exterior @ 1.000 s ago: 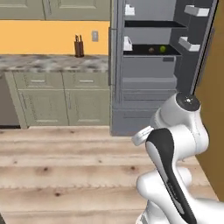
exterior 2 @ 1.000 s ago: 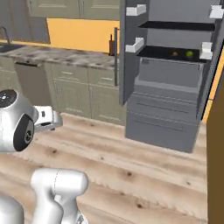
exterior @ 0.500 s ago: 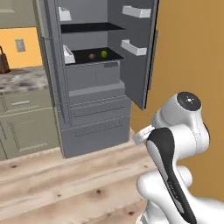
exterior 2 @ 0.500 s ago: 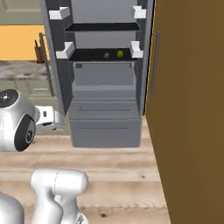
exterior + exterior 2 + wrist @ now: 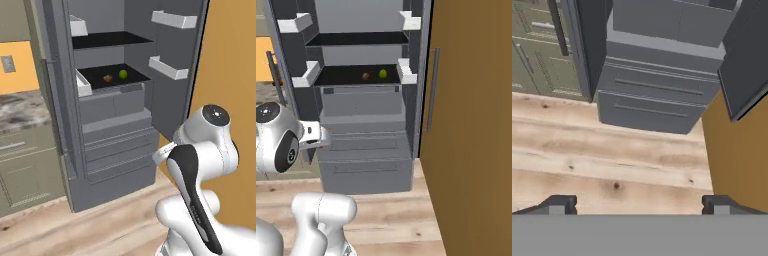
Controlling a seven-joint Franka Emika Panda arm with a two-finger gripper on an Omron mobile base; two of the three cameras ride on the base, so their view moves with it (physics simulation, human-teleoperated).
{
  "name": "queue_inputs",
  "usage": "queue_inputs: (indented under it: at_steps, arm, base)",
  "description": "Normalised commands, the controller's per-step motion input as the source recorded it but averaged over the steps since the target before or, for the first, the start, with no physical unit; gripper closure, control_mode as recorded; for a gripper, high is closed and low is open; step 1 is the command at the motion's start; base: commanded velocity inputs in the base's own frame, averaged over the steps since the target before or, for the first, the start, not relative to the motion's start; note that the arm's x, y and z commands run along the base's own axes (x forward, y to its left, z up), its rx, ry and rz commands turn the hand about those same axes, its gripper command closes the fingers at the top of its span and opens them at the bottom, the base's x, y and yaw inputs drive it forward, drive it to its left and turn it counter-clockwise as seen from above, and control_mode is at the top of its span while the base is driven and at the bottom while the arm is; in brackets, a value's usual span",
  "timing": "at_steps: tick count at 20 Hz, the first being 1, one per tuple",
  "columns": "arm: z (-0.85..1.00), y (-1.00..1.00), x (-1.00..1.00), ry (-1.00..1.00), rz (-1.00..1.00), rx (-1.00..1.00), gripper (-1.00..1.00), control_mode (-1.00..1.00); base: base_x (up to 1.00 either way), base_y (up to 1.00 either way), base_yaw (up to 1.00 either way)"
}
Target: Open the fridge, remove the pear, lime, and steak, and place them on any counter.
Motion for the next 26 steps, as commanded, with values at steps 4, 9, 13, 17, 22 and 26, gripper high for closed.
queue_inputs:
  at_steps: [4, 9, 13, 17, 22, 26]
  arm:
    - [0.0, 0.0, 0.0, 0.0, 0.0, 0.0, -1.0, 1.0]
    - [0.0, 0.0, 0.0, 0.0, 0.0, 0.0, -1.0, 1.0]
    - [0.0, 0.0, 0.0, 0.0, 0.0, 0.0, -1.0, 1.0]
    - [0.0, 0.0, 0.0, 0.0, 0.0, 0.0, -1.0, 1.0]
    - [0.0, 0.0, 0.0, 0.0, 0.0, 0.0, -1.0, 1.0]
    - [0.11, -0.03, 0.13, -0.05, -0.18, 0.0, -1.0, -1.0]
  base:
    - [1.0, -0.04, 0.01]
    - [1.0, -0.32, 0.04]
    - [1.0, -0.31, 0.08]
    - [1.0, -0.1, 0.04]
    - [0.95, -0.04, 0.03]
    - [0.0, 0.0, 0.0]
